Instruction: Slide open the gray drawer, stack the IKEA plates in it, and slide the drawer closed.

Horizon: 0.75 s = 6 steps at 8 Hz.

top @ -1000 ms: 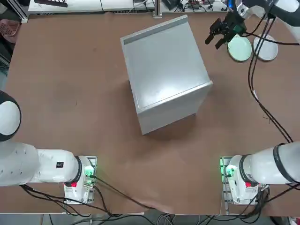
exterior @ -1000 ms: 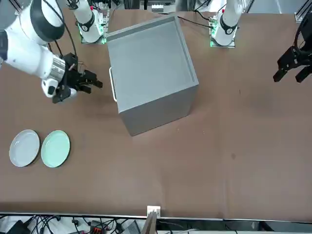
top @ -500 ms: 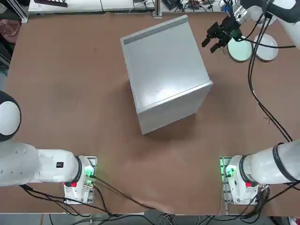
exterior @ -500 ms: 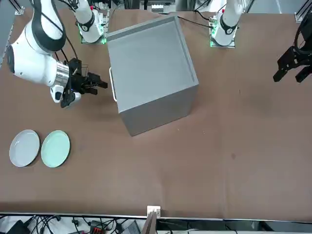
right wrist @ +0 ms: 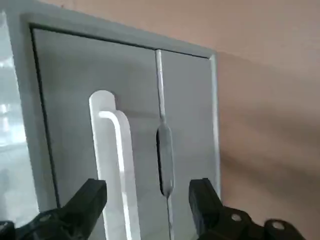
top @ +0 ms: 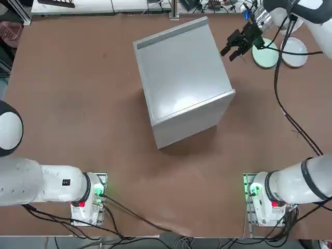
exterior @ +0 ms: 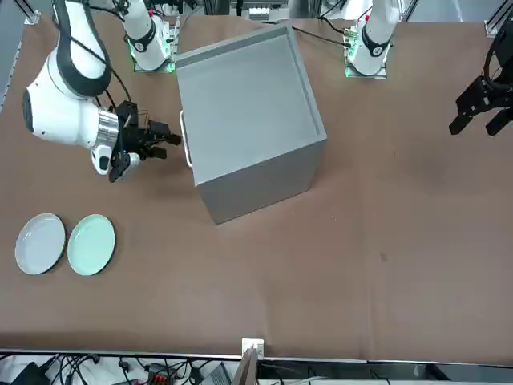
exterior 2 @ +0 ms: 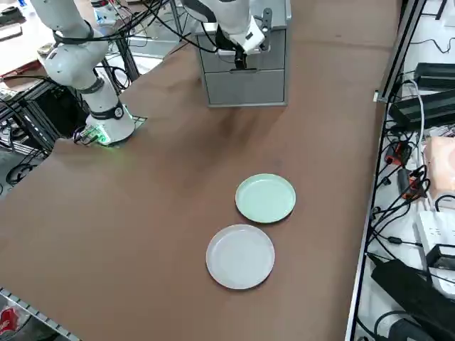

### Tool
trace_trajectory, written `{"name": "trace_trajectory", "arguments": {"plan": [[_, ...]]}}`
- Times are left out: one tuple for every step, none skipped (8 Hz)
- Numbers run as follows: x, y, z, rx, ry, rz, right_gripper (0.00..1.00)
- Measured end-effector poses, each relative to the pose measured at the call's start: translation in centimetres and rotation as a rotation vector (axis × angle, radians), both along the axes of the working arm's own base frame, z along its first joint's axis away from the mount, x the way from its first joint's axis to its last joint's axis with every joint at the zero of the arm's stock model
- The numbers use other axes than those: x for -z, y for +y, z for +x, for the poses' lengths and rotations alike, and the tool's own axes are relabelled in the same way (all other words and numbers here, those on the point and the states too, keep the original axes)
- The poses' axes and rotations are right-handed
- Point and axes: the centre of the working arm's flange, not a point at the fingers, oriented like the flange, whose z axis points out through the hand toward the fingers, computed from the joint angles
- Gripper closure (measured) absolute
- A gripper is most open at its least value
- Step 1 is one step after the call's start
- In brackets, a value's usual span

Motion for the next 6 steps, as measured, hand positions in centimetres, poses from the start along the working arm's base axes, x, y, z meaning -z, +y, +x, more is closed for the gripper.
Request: {"name": "trace_trajectory", "arguments": {"plan": [[0.4,0.2,0.0,-0.016,-0.011,0.022,0.00],[0.7,0.4,0.1,-0.032,-0.018,0.033,0.00],[1.0,0.5,0.0,-0.047,-0.023,0.038,0.00],[1.5,0.6,0.0,-0.063,-0.026,0.043,0.00],[2.1,0.9,0.0,-0.074,-0.021,0.047,0.00],[2.6,1.4,-0.1,-0.084,-0.014,0.047,0.00]]}}
